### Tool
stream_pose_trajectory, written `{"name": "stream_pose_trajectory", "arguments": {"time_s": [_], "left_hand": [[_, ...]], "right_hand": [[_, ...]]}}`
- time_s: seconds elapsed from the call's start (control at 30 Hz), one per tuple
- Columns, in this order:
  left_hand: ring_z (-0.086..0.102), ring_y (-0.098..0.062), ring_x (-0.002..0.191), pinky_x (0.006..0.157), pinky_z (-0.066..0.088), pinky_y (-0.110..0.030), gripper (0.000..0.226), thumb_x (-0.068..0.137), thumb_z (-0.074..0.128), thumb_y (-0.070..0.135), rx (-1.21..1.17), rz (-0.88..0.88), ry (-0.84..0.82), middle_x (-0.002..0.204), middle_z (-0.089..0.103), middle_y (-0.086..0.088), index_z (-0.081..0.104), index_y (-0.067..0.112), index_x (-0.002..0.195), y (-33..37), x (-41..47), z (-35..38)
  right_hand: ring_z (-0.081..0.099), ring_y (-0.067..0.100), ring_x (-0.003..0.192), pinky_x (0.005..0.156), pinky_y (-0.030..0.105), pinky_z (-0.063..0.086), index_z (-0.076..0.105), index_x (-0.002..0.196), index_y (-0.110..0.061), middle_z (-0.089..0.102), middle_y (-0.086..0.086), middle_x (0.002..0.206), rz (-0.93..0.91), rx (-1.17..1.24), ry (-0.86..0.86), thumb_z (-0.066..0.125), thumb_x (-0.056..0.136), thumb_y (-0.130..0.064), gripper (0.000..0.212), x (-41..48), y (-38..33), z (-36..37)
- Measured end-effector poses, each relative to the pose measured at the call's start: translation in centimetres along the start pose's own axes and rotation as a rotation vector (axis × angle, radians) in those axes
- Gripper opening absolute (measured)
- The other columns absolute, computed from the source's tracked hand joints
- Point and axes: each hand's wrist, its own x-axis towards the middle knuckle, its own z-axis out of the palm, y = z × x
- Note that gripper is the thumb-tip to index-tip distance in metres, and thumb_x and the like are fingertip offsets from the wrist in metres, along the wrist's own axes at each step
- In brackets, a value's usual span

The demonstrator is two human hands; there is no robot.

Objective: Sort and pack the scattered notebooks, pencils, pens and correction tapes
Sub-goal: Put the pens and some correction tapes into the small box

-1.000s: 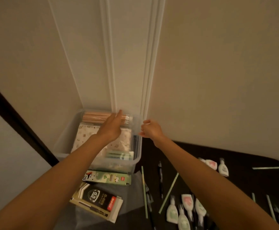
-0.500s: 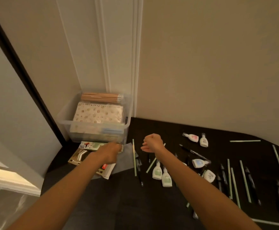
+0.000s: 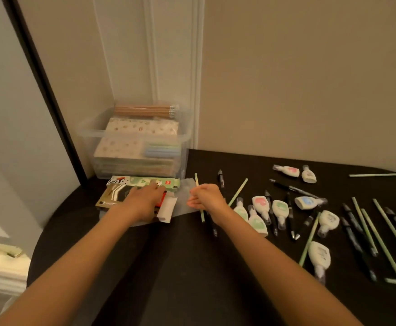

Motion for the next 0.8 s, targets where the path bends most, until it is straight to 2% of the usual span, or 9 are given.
{"name": "stream_pose_trajectory", "arguments": {"time_s": [0.1,0.2,0.3,0.37,0.47,0.53,0.57,0.63,0.8], "left_hand": [[0.035,-0.023,0.129,0.11,0.026,-0.041,0.082,0.075,0.07,0.04,-0.051,0.062,0.2,0.14,0.035,-0.002,0.025,0.023,0.141,1.9,-1.2,-0.4],[0.031,-0.021,0.131,0.113,0.019,-0.044,0.084,0.072,0.073,0.028,-0.109,0.108,0.319,0.139,0.035,-0.001,0.026,0.024,0.141,4.2,-2.7,-1.3],[0.034,-0.021,0.127,0.111,0.024,-0.038,0.089,0.07,0.075,0.023,-0.188,0.183,0.381,0.135,0.036,-0.002,0.023,0.025,0.143,6.2,-4.1,-1.9],[0.037,-0.022,0.124,0.103,0.031,-0.034,0.091,0.072,0.075,0.028,-0.392,0.271,0.394,0.136,0.035,-0.003,0.019,0.028,0.144,7.5,-5.1,-2.2],[0.044,-0.018,0.116,0.094,0.038,-0.031,0.062,0.083,0.06,0.044,-0.55,0.443,0.434,0.131,0.035,0.0,0.027,0.038,0.136,9.9,-6.2,-2.6],[0.046,-0.017,0.111,0.094,0.041,-0.035,0.041,0.09,0.046,0.049,-0.534,0.469,0.457,0.129,0.037,0.001,0.04,0.037,0.128,11.3,-6.5,-2.8],[0.047,-0.017,0.109,0.092,0.041,-0.035,0.038,0.091,0.041,0.05,-0.53,0.456,0.452,0.128,0.039,0.0,0.045,0.034,0.125,11.8,-6.4,-3.0],[0.049,-0.018,0.109,0.091,0.041,-0.034,0.042,0.091,0.04,0.052,-0.483,0.423,0.442,0.127,0.043,-0.001,0.048,0.029,0.125,12.3,-6.5,-3.2],[0.046,-0.016,0.113,0.091,0.04,-0.033,0.081,0.074,0.064,0.058,-0.403,0.403,0.374,0.131,0.044,0.002,0.026,0.033,0.141,12.4,-7.1,-3.5]], "right_hand": [[0.056,0.009,0.064,0.05,0.013,0.047,0.06,0.108,-0.004,0.059,0.004,0.077,-0.092,0.03,-0.066,0.05,0.094,-0.011,0.019,-2.4,1.4,0.0],[0.058,0.007,0.074,0.054,0.014,0.046,0.061,0.107,-0.013,0.065,0.001,0.091,-0.203,-0.062,-0.079,0.055,0.093,-0.02,0.017,-4.5,2.4,-0.8],[0.062,0.009,0.08,0.057,0.017,0.05,0.062,0.101,-0.013,0.067,0.004,0.095,-0.253,0.081,-0.043,0.051,0.094,-0.014,0.013,-6.4,2.6,-2.9],[0.066,0.01,0.082,0.061,0.019,0.053,0.064,0.101,-0.01,0.068,0.002,0.093,-0.247,0.211,-0.078,0.052,0.094,-0.014,0.014,-7.8,2.6,-4.5],[0.068,0.007,0.075,0.061,0.019,0.053,0.066,0.095,-0.009,0.069,0.002,0.088,-0.234,0.301,-0.118,0.055,0.092,-0.012,0.012,-9.5,3.0,-6.4],[0.066,0.01,0.079,0.061,0.02,0.054,0.066,0.097,-0.008,0.069,0.002,0.089,-0.215,0.335,-0.119,0.054,0.092,-0.01,0.013,-10.4,3.2,-7.0],[0.065,0.012,0.082,0.061,0.02,0.054,0.065,0.099,-0.009,0.068,0.003,0.091,-0.203,0.358,-0.124,0.053,0.092,-0.01,0.014,-10.8,3.2,-7.2],[0.063,0.016,0.088,0.062,0.023,0.055,0.064,0.1,-0.009,0.065,0.006,0.097,-0.189,0.42,-0.121,0.052,0.092,-0.009,0.014,-11.5,3.2,-7.9],[0.061,0.023,0.099,0.063,0.029,0.058,0.055,0.105,-0.012,0.059,0.012,0.111,-0.165,0.461,-0.097,0.049,0.095,-0.013,0.012,-12.2,2.7,-9.4]]}}
